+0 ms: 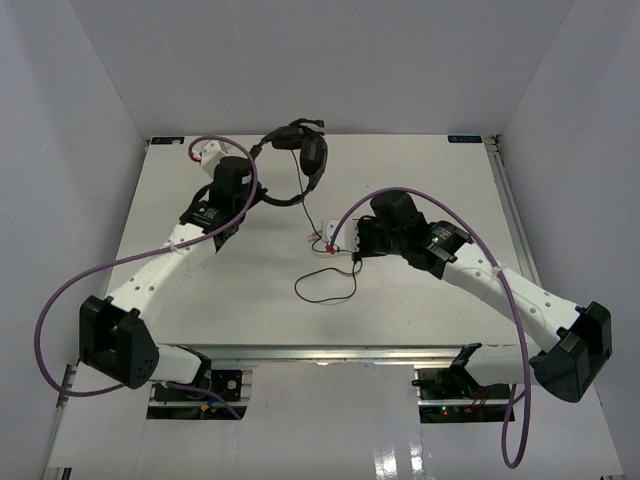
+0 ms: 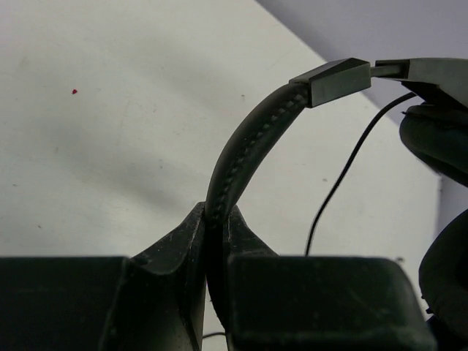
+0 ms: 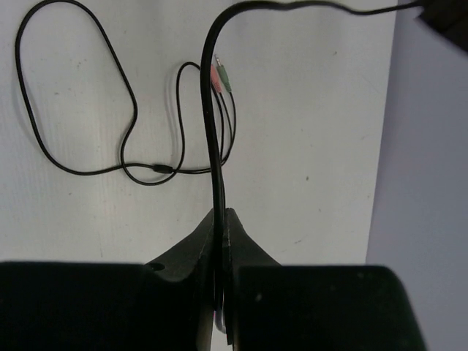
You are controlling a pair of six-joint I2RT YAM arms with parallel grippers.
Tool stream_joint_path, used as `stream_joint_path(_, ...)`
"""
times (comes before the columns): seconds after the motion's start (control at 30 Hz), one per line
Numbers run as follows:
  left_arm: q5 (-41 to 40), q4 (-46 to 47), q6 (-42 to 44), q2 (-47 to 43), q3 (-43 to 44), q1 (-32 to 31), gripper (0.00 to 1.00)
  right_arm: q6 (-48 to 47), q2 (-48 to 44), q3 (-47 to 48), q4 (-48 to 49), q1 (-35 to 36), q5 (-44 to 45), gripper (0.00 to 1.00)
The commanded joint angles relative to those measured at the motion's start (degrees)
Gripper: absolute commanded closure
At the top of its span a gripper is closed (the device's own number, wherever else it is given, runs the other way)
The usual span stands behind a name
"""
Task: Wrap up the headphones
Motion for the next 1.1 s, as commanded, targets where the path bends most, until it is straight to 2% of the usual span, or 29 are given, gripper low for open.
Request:
stream_joint_path(0.0,-8.4,6.6,6.7,3.7,1.3,-5.3,1.0,-4.7,-3.3,3.6,-0.7,1.2,6.3,0.92)
stream_joint_path(0.17,-9.8,8.9,10.6,8.4,-1.4,-8.2,1.0,-5.2,-5.1,5.1,-0.1,1.1,7.2,0.92)
stream_joint_path(0.43,-5.8,13.7,11.8,9.2,-7.7,-9.9,1.0,-5.2,-6.9,5.1,2.3,-1.1,9.8,0.92)
stream_joint_path(1.07,7.6,21.1,25.2,-0.4,-19.9,-14.7,1.0,0.7,-5.6,6.4,1.7,-7.9,-2.9,0.92)
